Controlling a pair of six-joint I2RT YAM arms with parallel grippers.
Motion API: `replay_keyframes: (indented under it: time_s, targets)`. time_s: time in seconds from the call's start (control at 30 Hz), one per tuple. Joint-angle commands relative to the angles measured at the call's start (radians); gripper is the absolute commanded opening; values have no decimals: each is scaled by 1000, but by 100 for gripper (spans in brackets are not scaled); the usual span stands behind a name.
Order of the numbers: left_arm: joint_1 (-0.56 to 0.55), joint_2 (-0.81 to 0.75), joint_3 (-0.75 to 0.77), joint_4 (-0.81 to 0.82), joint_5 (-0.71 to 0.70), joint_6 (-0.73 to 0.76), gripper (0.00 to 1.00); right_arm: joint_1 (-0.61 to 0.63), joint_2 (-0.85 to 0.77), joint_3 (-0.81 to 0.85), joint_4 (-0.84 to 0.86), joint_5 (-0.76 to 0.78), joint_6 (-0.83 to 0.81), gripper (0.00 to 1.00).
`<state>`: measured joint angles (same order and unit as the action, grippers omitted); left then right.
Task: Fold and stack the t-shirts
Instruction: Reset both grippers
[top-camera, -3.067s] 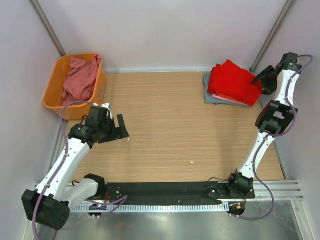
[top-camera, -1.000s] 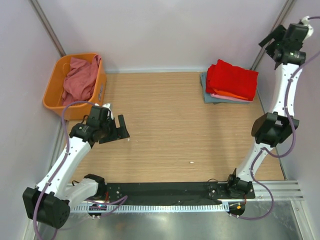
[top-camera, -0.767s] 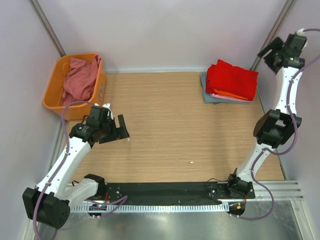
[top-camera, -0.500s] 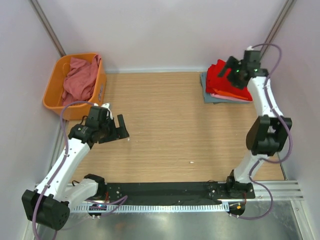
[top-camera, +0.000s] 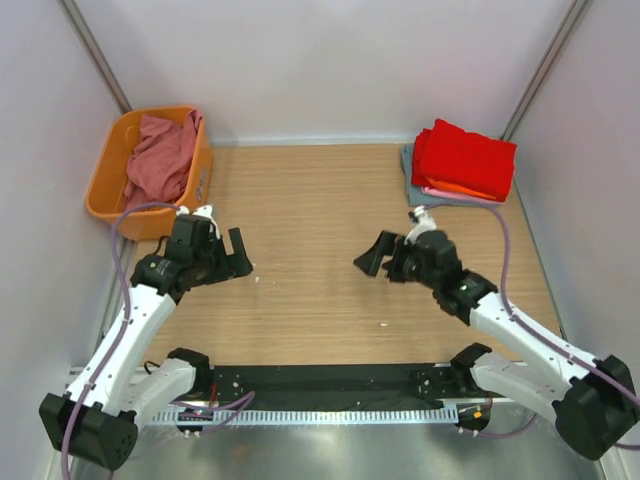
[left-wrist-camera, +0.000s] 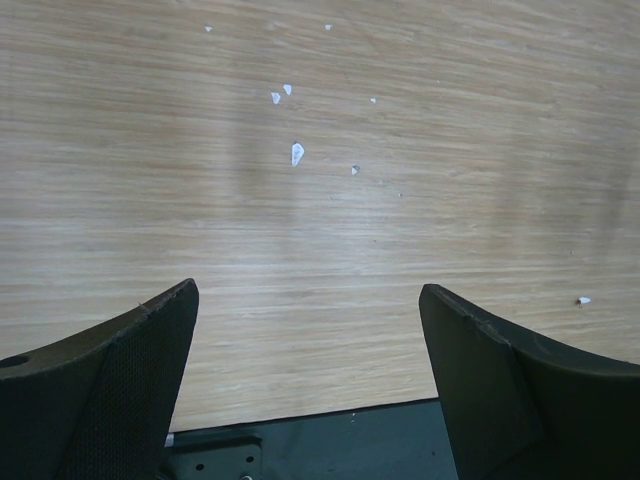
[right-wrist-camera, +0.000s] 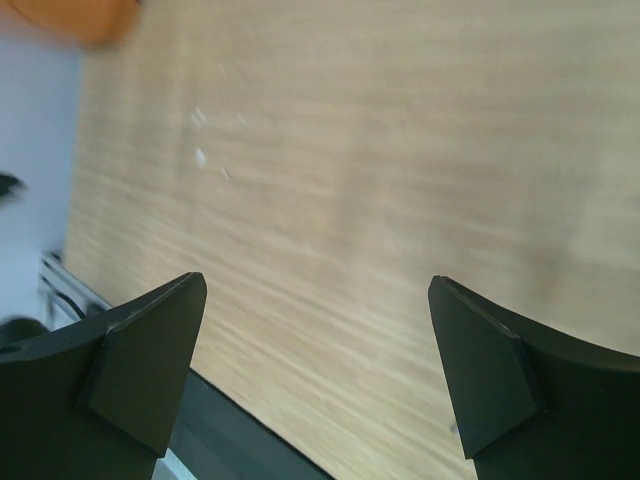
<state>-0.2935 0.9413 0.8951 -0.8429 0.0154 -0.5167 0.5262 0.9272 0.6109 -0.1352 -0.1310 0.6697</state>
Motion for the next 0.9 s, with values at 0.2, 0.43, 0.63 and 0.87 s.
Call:
replay_keyframes:
  time_s: [0.2, 0.43, 0.63, 0.87]
  targets:
    - [-3, -320, -25, 118, -204, 10, 96, 248, 119, -181, 293, 241, 79, 100]
    - [-16, -630, -177, 261, -324, 60, 98, 251, 147, -241, 413, 263, 59, 100]
    - [-16, -783, -272, 367, -347, 72, 99, 253, 163, -249, 431, 252, 54, 100]
    - [-16, -813, -265, 360, -410, 63, 100, 253, 142, -273, 477, 231, 42, 100]
